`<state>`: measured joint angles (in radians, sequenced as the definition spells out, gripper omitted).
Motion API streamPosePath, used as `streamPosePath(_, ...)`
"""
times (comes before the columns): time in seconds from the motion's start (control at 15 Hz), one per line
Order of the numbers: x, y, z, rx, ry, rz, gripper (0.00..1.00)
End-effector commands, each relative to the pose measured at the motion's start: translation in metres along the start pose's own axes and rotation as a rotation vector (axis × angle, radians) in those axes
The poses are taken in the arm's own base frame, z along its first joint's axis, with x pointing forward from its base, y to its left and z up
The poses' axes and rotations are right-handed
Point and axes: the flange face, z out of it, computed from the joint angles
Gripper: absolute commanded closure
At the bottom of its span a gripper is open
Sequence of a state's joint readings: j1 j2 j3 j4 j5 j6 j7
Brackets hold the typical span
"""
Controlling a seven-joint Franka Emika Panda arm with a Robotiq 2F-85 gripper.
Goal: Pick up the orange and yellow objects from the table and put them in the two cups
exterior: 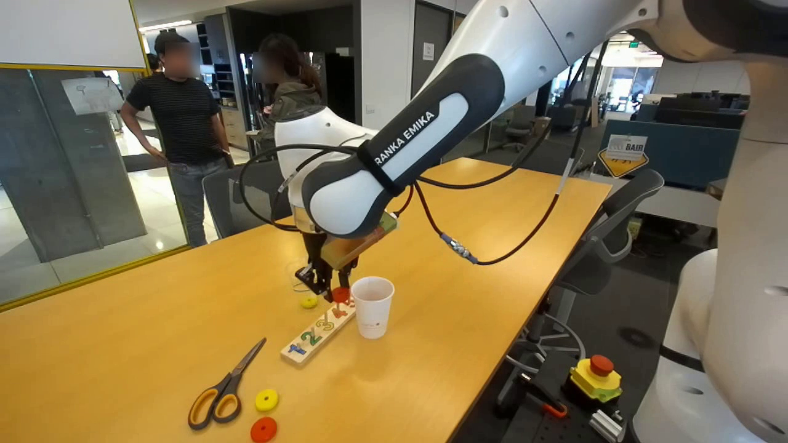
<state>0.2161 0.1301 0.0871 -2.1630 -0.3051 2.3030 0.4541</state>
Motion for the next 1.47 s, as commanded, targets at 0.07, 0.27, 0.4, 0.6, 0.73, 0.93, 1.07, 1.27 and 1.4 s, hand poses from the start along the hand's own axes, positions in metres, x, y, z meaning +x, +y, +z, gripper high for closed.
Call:
streamPosePath(0.07,0.013,0.026,-0.021,-0.058,0.036,-0.025,0.76)
streamPosePath(0.27,0.017,0.038,-0.026,-0.091,0.032,-0.009,0.76)
streamPosePath(0.4,0.017,0.044,-0.026,-0.124,0.005,-0.001,0.76)
streamPosePath(0.6,0.016,0.051,-0.022,-0.138,-0.034,-0.002,0.76)
streamPosePath(0.73,0.015,0.055,-0.018,-0.130,-0.061,-0.001,0.76)
streamPosePath(0.93,0.014,0.061,-0.010,-0.134,-0.093,0.009,0.76)
streamPosePath(1.07,0.013,0.062,-0.006,-0.131,-0.115,0.009,0.76)
streamPosePath(1.27,0.012,0.064,-0.002,-0.119,-0.136,0.007,0.76)
streamPosePath(1.4,0.012,0.062,0.000,-0.093,-0.152,0.008,0.34)
